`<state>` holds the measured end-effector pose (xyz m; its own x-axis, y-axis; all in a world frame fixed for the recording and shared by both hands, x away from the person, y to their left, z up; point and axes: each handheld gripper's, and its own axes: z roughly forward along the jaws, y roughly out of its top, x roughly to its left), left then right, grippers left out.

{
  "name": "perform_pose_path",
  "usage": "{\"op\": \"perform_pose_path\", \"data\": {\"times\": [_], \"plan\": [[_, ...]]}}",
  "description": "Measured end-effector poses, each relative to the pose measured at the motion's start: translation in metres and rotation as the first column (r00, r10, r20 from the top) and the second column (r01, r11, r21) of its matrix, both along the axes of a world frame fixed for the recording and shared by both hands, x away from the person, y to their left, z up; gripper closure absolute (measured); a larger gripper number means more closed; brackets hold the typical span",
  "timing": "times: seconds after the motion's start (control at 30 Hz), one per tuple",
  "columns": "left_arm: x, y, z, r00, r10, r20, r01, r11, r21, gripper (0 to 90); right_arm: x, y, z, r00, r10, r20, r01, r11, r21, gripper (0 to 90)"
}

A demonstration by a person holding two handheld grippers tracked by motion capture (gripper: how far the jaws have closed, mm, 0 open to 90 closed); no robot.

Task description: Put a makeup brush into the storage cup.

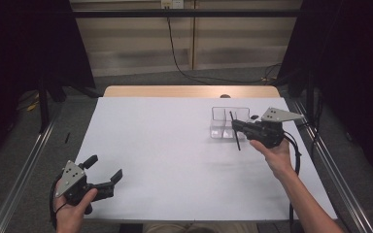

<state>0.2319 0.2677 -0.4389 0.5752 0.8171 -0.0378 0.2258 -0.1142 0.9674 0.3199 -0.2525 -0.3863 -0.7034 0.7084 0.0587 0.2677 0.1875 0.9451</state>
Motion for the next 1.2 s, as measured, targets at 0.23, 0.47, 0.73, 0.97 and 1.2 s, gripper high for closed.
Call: {"op": "perform_pose_path", "data": {"times": [0.23,0.47,0.73,0.97,1.2], "plan": [[-0.002,-0.003,0.001,0.9999,-0.011,0.002,0.011,0.9999,0.001,2.6,0.005,-0.008,0.009,0.9989,-0.029,0.037,0.028,0.999,0.036,86.6],[-0.002,-0.002,0.001,0.9999,-0.01,0.003,0.01,0.9999,0.003,2.6,0.014,-0.012,0.02,0.9962,-0.053,0.069,0.049,0.997,0.062,86.6],[-0.002,-0.003,0.001,0.9999,-0.015,0.004,0.015,0.9999,0.003,2.6,0.024,-0.013,0.027,0.9926,-0.081,0.09,0.075,0.995,0.067,86.6],[-0.002,-0.003,0.001,0.9999,-0.016,0.004,0.016,0.9999,0.004,2.6,0.033,-0.015,0.033,0.9889,-0.106,0.103,0.099,0.992,0.074,86.6],[-0.002,-0.003,0.001,0.9998,-0.019,0.006,0.019,0.9998,0.008,2.6,0.042,-0.018,0.036,0.9851,-0.134,0.109,0.126,0.989,0.073,86.6]]}}
